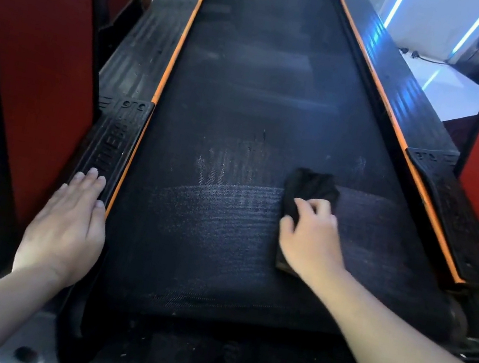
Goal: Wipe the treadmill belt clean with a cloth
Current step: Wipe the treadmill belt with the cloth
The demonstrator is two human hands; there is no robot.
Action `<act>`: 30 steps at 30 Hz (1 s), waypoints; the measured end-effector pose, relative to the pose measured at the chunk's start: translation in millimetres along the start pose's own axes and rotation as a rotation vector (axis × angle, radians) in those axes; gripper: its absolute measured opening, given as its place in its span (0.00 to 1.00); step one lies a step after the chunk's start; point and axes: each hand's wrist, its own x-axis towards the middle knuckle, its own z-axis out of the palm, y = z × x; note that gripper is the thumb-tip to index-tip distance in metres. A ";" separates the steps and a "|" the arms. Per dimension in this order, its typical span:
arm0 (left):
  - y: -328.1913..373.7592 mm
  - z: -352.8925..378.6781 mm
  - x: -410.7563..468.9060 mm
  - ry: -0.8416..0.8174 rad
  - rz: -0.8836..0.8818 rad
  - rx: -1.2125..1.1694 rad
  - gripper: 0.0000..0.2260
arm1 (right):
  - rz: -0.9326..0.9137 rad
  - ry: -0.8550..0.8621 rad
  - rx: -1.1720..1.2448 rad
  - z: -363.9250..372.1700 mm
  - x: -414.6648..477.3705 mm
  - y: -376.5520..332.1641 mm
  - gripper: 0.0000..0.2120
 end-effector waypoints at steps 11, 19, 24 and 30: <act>3.9 -4.2 -1.7 0.014 -0.004 -0.007 0.22 | -0.306 -0.242 0.140 69.1 -3.5 -142.9 0.20; 5.8 -5.4 -2.8 0.010 -0.001 -0.003 0.23 | -0.416 -0.384 0.223 97.1 -9.5 -192.2 0.16; 5.5 -5.6 -2.8 0.011 -0.001 -0.018 0.23 | -0.441 -0.324 0.247 97.7 -10.6 -181.9 0.17; 3.8 -4.6 -1.6 0.019 0.007 -0.014 0.26 | -0.463 -0.189 0.185 86.9 -7.4 -148.9 0.20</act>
